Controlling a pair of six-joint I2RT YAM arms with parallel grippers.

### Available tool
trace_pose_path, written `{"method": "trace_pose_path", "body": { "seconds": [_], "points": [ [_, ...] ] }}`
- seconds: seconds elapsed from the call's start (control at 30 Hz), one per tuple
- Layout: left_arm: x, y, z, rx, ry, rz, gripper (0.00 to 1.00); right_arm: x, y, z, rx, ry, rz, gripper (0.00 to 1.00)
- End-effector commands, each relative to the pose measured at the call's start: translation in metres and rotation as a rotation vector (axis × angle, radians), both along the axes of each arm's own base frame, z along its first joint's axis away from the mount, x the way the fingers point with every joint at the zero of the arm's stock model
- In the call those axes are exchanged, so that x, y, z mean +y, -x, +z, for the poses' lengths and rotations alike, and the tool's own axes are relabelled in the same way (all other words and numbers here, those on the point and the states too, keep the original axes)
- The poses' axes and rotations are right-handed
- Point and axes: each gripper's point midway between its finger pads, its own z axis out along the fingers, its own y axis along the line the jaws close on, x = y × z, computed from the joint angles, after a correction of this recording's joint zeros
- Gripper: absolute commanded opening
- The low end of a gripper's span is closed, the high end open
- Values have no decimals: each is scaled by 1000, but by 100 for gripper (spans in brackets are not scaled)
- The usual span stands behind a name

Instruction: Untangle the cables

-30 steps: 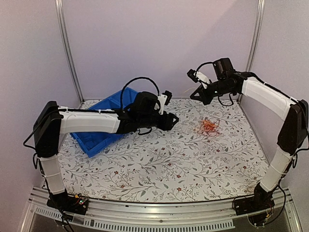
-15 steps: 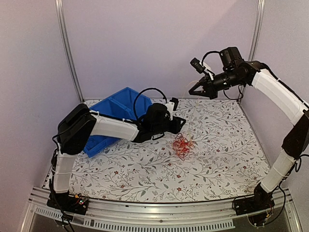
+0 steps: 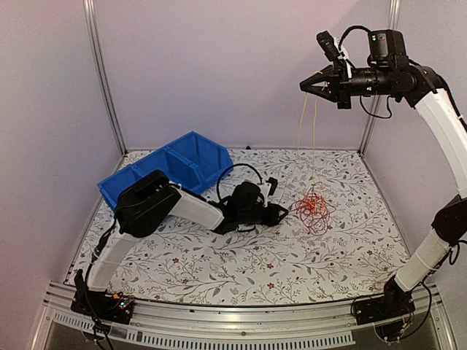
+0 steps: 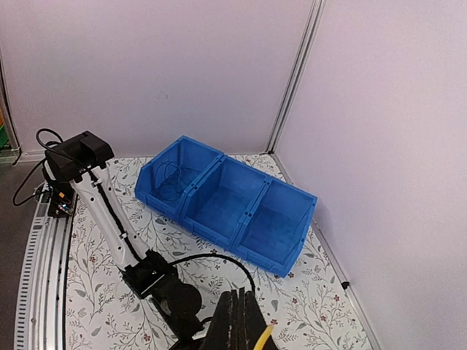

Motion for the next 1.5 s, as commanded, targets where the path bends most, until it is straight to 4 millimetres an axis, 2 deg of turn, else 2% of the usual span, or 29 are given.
{"method": "trace_pose_path", "body": {
  "seconds": [0.0,0.03,0.17,0.27,0.3,0.37,0.5,0.6,0.7,0.83,0.9,1.17,1.27,1.4,1.47],
  "points": [
    [11,14,19,-15,15,2,35,-14,-6,34,-142,-31,-61,0],
    [20,15,29,-36,18,22,36,-14,-9,32,-148,-27,-72,0],
    [63,28,71,-112,34,97,41,-13,-19,-2,-98,-1,-89,0],
    [94,46,96,-160,32,112,47,-15,-20,-27,-68,16,-106,0],
    [107,54,97,-172,12,119,50,-15,-21,-39,-52,31,-107,0],
    [124,68,120,-215,11,116,54,-15,-23,-61,-21,62,-109,0],
    [149,91,152,-305,-12,89,60,-11,-22,-108,61,130,-86,0],
    [159,101,187,-393,14,69,66,-3,-16,-135,101,178,-57,0],
    [157,109,228,-514,48,18,69,8,-6,-151,136,201,-12,0],
    [145,115,274,-618,109,-35,79,20,3,-157,161,208,28,0],
    [133,112,278,-656,90,-67,80,25,9,-157,166,212,48,0],
    [82,83,256,-679,-46,-144,67,38,30,-159,175,229,118,0],
    [71,76,259,-679,-50,-149,55,39,32,-161,182,237,124,0],
    [67,73,269,-695,-37,-148,38,37,34,-165,182,242,122,1],
    [66,73,272,-703,-30,-153,24,36,35,-168,183,241,123,1]
  ]
}}
